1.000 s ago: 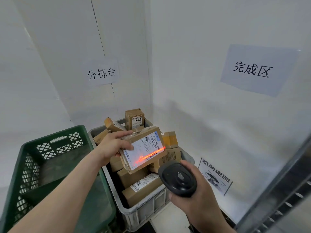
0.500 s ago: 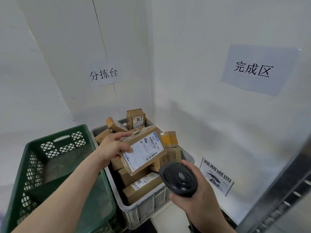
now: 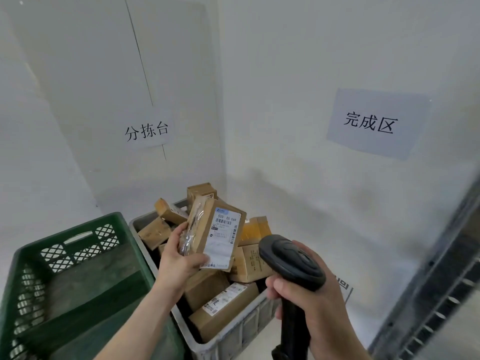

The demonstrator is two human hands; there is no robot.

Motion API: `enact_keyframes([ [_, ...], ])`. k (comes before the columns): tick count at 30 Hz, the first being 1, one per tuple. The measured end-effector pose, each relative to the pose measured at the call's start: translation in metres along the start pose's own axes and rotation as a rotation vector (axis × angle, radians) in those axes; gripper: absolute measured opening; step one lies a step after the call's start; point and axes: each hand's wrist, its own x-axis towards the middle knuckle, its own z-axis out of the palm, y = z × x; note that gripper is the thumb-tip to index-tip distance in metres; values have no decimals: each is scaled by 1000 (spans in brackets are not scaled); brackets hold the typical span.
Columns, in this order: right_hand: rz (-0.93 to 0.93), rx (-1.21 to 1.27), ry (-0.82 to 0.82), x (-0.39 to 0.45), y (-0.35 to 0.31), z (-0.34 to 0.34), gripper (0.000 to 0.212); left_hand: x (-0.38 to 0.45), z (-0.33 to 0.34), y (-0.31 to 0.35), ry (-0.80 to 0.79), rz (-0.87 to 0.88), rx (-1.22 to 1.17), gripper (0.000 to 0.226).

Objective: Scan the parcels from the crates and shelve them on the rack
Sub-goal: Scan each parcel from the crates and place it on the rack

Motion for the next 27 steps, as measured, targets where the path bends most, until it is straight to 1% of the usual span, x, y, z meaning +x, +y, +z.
enact_keyframes([
  [5,-5,55,16,-2,-1,31,53,6,-14,-1,18,22,-63,95],
  [9,-6,77,22,-5,5,51,51,13,-29,-4,-14,22,-92,93],
  [13,-2,80,35,-9,10,65,54,18,-41,-6,-40,10,-129,91],
  [16,-12,66,49,-11,13,74,50,21,-47,-7,-42,2,-140,95],
  [21,-16,42,59,-17,20,83,55,25,-54,-5,-71,6,-125,97],
  [25,-14,24,123,-23,20,90,54,25,-58,-5,-98,1,-138,97],
  [27,-6,21,148,-26,21,92,60,24,-60,-5,-108,2,-137,95],
])
